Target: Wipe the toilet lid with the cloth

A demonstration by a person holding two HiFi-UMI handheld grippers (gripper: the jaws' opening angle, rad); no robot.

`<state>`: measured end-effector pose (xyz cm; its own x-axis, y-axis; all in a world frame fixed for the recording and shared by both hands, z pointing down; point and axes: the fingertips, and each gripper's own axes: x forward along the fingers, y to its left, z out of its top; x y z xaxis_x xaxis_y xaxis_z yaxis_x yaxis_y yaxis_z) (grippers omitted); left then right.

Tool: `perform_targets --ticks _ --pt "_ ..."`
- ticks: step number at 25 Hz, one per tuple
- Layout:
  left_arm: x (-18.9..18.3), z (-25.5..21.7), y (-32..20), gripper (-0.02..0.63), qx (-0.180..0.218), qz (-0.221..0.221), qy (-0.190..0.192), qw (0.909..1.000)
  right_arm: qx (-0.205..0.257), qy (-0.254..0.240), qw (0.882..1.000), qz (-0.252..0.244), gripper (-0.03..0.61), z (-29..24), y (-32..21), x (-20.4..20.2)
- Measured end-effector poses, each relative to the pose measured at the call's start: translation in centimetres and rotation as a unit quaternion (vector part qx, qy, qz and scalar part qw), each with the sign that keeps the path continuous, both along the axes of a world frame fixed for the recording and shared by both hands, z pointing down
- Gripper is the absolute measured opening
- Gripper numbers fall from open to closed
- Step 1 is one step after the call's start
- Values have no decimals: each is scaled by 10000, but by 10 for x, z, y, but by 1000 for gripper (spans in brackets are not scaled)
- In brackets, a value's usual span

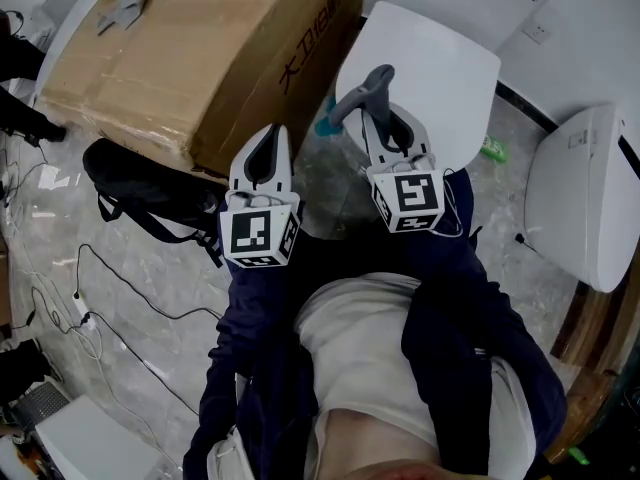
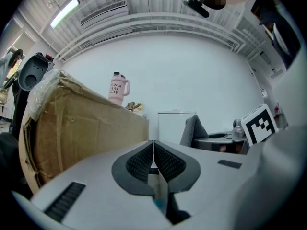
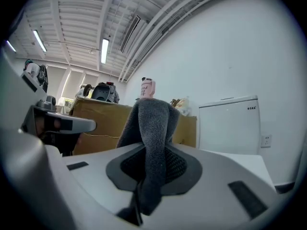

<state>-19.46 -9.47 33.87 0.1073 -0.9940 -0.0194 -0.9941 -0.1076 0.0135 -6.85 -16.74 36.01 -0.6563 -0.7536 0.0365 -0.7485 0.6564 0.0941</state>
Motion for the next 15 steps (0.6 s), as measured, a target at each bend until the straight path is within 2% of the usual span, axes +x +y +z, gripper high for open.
perform_targets --ticks 7,15 --pt "1 -1 3 17 18 -6 -10 10000 -82 -79 9999 -60 61 1 3 -1" --pt "1 -2 1 17 28 -12 -53 10000 48 -120 9999 0 61 -4 4 -1"
